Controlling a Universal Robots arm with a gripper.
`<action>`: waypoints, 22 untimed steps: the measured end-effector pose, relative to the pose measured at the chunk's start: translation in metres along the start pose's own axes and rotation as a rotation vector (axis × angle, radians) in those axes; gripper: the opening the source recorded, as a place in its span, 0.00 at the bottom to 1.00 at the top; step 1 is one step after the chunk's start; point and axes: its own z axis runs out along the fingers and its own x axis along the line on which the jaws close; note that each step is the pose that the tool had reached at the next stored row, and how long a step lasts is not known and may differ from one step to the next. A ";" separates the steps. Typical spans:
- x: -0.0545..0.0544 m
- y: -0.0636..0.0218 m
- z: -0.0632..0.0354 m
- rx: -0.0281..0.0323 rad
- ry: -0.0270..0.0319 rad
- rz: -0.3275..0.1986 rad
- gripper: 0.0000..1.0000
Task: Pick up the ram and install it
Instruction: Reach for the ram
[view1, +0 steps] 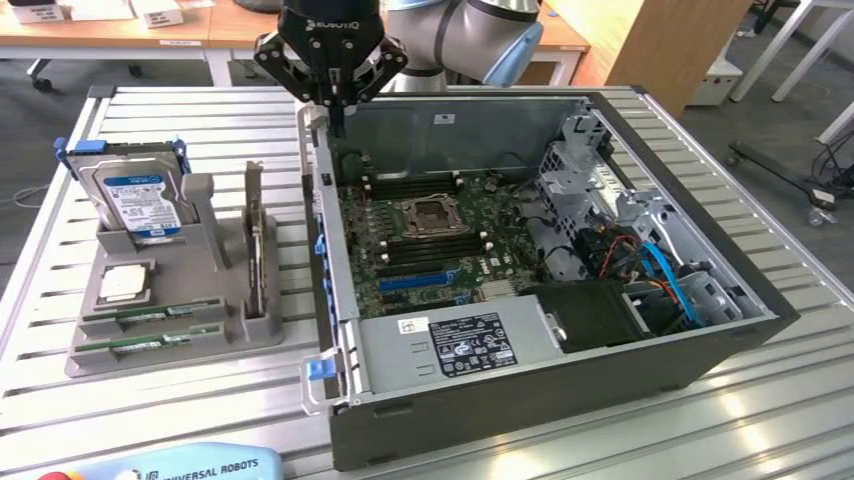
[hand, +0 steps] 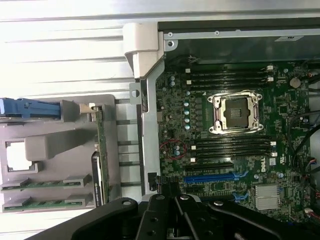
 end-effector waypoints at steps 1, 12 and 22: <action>0.001 -0.0001 0.0000 0.0000 0.0000 0.000 0.10; 0.017 -0.0013 0.0006 0.0000 -0.0001 0.000 0.10; 0.032 -0.0025 0.0012 0.0000 -0.0001 0.000 0.10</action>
